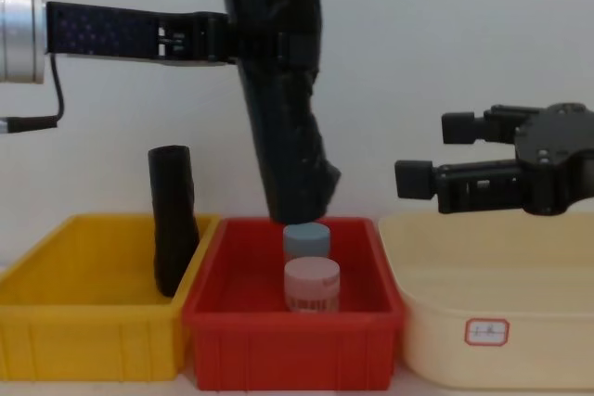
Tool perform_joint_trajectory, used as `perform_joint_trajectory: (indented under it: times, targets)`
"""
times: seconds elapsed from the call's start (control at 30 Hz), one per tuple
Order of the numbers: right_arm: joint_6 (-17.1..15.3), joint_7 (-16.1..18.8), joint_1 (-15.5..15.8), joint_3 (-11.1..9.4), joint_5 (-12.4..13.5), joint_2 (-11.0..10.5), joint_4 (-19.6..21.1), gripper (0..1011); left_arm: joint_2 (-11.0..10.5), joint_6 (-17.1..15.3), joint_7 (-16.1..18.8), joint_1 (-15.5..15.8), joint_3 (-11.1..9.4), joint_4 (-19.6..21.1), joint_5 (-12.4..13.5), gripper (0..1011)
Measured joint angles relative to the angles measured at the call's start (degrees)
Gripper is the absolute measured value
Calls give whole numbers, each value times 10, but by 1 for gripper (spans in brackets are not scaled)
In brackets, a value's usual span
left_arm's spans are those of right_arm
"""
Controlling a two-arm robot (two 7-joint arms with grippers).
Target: Pick up the garbage bag with the one hand and transfer it to the other hand.
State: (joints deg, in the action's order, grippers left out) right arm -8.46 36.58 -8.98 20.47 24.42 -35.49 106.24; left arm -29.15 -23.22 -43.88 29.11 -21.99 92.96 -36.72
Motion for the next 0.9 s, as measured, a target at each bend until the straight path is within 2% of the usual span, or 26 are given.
perform_joint_trajectory:
  times: [0.43,0.9]
  targets:
    - [-29,-20,-8,2,26,17,-28,1001,-2,22,-56,18,-35,-5,-6,513]
    - [-45,-26,-10,9,56,31,-42,1002,6,36,-74,27,-58,-11,-10,513]
